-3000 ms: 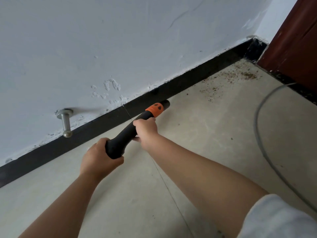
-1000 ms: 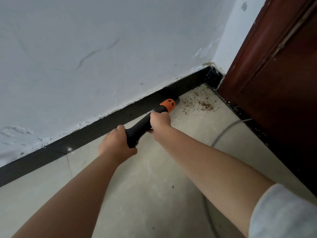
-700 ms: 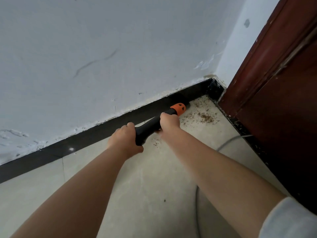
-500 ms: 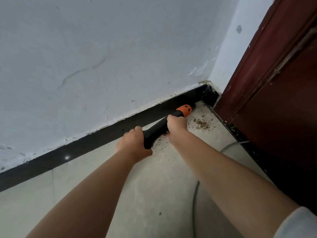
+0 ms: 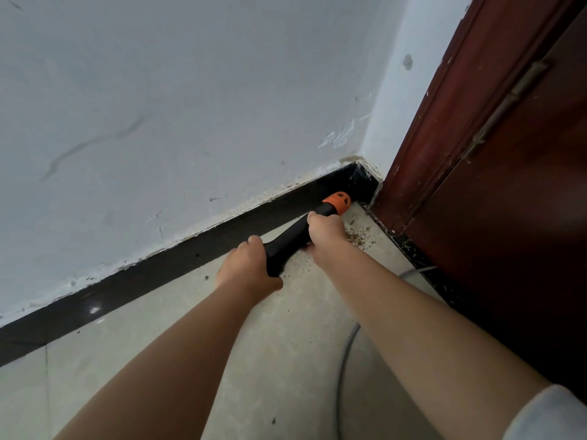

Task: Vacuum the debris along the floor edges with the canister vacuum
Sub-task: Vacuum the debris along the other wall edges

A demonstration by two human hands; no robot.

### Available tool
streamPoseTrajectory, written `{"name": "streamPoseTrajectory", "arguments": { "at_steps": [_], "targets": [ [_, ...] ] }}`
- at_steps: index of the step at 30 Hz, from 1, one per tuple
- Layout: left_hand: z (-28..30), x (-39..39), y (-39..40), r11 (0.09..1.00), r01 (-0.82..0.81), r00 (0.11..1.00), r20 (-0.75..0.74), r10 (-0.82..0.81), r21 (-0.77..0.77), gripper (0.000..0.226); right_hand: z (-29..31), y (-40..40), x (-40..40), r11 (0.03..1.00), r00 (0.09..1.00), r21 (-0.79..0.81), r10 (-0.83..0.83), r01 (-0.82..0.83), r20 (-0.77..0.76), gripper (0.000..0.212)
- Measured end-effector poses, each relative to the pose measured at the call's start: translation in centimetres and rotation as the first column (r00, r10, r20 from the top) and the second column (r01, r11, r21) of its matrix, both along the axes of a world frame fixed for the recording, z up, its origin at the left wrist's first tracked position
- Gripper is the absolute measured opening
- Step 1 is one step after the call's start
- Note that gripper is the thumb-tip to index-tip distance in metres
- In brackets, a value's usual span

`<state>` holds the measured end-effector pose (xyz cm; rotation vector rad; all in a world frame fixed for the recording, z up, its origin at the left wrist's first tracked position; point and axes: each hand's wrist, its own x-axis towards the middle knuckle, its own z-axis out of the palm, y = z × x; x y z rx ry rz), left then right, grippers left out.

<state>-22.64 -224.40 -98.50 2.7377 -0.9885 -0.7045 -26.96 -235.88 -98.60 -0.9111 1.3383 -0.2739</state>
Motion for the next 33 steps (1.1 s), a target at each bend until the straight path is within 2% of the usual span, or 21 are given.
{"name": "streamPoseTrajectory", "arguments": {
  "at_steps": [8, 14, 19, 26, 33],
  "targets": [
    [0.5, 0.8, 1.2, 0.997, 0.025, 1.000, -0.002, -0.025, -0.075, 0.043, 1.4, 1.9, 0.0, 0.993, 1.000, -0.120, -0.013, 0.011, -0.015, 0.049],
    [1.7, 1.4, 5.4, 0.994, 0.094, 0.994, 0.059, -0.091, -0.052, 0.043, 2.3, 5.8, -0.6, 0.995, 1.000, -0.103, -0.007, 0.006, -0.010, 0.048],
    [2.5, 2.4, 9.7, 0.991, 0.125, 0.992, 0.038, -0.123, -0.050, 0.043, 2.7, 10.1, -0.4, 0.999, 1.000, -0.044, -0.020, 0.021, 0.016, 0.049],
    [3.0, 5.3, 16.1, 0.998, 0.066, 0.998, -0.006, -0.066, -0.015, 0.042, 3.6, 16.5, 2.7, 1.000, 1.000, 0.006, 0.003, -0.003, -0.015, 0.053],
    [2.5, 8.6, 25.5, 0.997, -0.051, 0.997, -0.069, 0.047, -0.062, 0.040, 3.3, 24.6, 7.4, 0.995, 0.993, 0.055, 0.091, -0.087, -0.072, 0.060]
  ]
}}
